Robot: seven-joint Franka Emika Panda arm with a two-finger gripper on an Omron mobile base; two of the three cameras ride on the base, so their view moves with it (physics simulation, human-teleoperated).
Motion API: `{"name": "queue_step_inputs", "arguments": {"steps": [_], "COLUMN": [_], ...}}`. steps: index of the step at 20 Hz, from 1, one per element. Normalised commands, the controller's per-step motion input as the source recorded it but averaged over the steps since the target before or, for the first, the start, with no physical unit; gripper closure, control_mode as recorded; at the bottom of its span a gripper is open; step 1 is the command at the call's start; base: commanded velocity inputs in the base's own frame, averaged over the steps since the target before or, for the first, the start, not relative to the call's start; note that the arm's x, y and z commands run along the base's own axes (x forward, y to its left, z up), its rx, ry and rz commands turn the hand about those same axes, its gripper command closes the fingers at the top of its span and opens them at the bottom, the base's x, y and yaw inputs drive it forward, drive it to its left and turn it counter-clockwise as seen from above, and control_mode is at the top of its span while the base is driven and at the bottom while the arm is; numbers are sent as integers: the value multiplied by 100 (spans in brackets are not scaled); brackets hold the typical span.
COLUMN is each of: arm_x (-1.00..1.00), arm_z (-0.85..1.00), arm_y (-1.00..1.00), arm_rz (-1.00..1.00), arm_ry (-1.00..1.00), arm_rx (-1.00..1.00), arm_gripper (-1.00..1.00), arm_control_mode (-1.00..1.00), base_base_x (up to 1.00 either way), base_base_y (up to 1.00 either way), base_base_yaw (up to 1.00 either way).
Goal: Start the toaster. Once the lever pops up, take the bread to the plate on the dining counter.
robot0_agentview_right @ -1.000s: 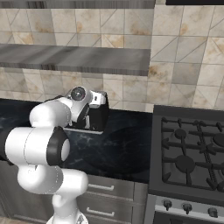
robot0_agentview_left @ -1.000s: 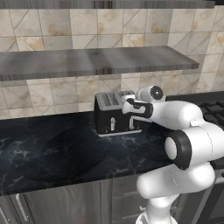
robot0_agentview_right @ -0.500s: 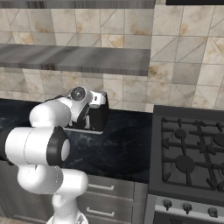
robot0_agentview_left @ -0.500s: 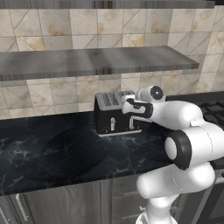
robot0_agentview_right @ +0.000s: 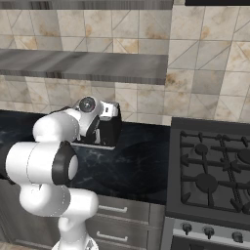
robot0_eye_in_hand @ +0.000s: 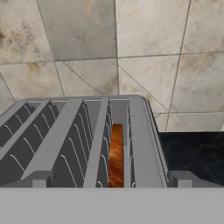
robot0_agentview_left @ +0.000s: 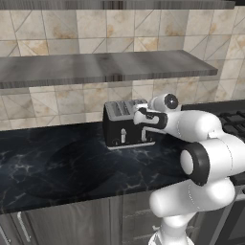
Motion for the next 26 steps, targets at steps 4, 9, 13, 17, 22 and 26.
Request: {"name": "queue_step_inputs", "arguments": {"steps": [4, 9, 13, 17, 22, 26], "arm_x": [0, 0, 0, 0, 0, 0], "arm_z": [0, 0, 0, 0, 0, 0], "arm_y": [0, 0, 0, 0, 0, 0], "arm_rz": [0, 0, 0, 0, 0, 0], "arm_ry": [0, 0, 0, 0, 0, 0], "arm_rx": [0, 0, 0, 0, 0, 0], "arm_gripper": [-100, -100, -100, -100, -100, -100], "arm_control_mode": [-100, -100, -100, -100, -100, -100], "base_base_x": [0, 0, 0, 0, 0, 0], "base_base_y": [0, 0, 0, 0, 0, 0], "base_base_yaw": [0, 0, 0, 0, 0, 0]}}
